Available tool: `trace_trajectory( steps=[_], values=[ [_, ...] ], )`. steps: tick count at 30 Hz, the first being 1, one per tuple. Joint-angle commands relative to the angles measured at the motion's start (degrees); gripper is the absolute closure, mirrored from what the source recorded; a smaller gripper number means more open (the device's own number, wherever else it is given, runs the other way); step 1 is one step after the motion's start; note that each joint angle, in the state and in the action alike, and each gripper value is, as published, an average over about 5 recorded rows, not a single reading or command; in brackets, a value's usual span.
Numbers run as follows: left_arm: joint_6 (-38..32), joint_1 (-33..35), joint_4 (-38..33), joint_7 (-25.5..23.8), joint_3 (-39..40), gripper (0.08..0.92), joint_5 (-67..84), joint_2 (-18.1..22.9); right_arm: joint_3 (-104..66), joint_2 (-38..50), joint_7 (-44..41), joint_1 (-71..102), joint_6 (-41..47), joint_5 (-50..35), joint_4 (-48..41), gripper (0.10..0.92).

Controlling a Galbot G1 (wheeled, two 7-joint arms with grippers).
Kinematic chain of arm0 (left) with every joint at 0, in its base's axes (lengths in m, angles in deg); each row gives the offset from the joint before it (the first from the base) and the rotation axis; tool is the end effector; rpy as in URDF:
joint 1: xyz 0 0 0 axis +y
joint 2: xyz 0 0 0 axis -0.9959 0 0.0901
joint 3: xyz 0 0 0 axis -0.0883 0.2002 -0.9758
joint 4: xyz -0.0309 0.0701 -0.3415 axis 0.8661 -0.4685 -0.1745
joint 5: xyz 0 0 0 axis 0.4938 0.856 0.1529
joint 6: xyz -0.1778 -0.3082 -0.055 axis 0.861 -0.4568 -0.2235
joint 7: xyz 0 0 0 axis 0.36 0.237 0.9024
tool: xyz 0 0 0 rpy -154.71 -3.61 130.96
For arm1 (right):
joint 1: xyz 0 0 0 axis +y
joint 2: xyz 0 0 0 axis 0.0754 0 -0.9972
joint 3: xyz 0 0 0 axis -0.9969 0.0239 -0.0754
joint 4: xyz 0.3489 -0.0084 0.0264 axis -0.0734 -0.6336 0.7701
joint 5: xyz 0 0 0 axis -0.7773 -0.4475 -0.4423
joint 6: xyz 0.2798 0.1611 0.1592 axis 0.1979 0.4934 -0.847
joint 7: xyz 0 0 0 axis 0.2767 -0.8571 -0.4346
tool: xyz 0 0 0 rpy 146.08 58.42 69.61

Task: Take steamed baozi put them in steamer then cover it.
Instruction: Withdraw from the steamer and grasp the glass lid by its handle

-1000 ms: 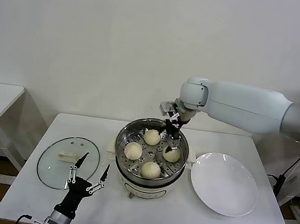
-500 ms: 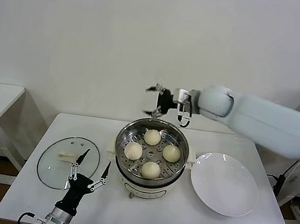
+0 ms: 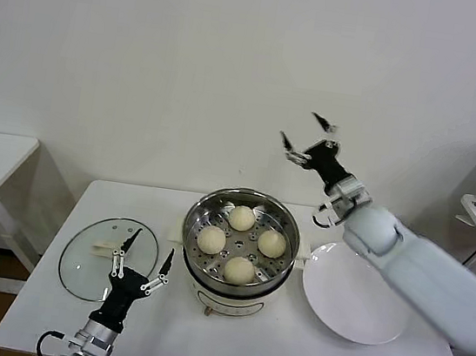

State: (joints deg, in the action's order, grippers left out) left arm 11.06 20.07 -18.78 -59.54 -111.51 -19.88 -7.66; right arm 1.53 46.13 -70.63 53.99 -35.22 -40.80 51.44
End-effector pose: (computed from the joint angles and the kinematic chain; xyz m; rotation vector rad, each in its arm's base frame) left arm 0.2050 0.0396 -0.3640 0.3212 2.7836 0.7045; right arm 0.4608 -0.0727 -0.2019 -0.4076 2.6786 -0.5453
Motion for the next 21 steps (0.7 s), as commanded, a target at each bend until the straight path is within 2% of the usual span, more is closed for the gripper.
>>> trace_trajectory(
  steps=[1, 10, 21],
  values=[
    [2.06, -2.22, 3.55, 2.24, -1.51, 0.177, -8.75, 0.34, -42.06, -12.28, 6.21, 40.04, -5.52, 13.58, 0.7, 0.203],
    [6.81, -2.52, 12.63, 6.7, -5.16, 0.177, -25.24, -2.71, -51.64, -23.2, 0.84, 52.78, -9.49, 18.47, -0.43, 0.203],
    [10.69, -3.33, 21.94, 14.74, -9.85, 0.177, -47.88, -3.21, -52.64, -27.67, -1.86, 56.79, -11.67, 20.28, -1.38, 0.203]
  ],
)
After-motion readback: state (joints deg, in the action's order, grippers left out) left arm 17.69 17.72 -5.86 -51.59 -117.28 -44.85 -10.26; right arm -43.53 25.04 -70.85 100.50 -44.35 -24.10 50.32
